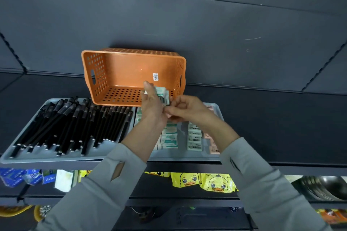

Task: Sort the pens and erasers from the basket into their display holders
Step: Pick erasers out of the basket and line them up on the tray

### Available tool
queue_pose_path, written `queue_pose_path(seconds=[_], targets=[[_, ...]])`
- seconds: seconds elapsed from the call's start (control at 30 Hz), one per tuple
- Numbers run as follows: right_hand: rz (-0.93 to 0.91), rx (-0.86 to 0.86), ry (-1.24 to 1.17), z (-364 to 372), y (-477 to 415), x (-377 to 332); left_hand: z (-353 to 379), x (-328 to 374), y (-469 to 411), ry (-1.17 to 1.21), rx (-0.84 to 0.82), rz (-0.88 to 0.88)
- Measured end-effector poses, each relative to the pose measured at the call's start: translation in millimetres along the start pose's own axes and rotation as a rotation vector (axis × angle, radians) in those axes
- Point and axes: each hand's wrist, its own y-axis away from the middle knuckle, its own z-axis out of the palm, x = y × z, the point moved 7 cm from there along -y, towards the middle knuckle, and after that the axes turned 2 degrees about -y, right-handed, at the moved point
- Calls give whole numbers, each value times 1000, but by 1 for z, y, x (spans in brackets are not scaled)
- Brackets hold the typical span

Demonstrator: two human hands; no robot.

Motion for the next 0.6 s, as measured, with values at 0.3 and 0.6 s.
queue_pose_path(seconds=[0.3, 0.6], targets=[[7, 74, -56, -25, 4, 1, -10, -3, -11, 279, 41, -23], [-5, 131, -72, -73, 17, 12, -1, -7, -4, 377, -74, -169]])
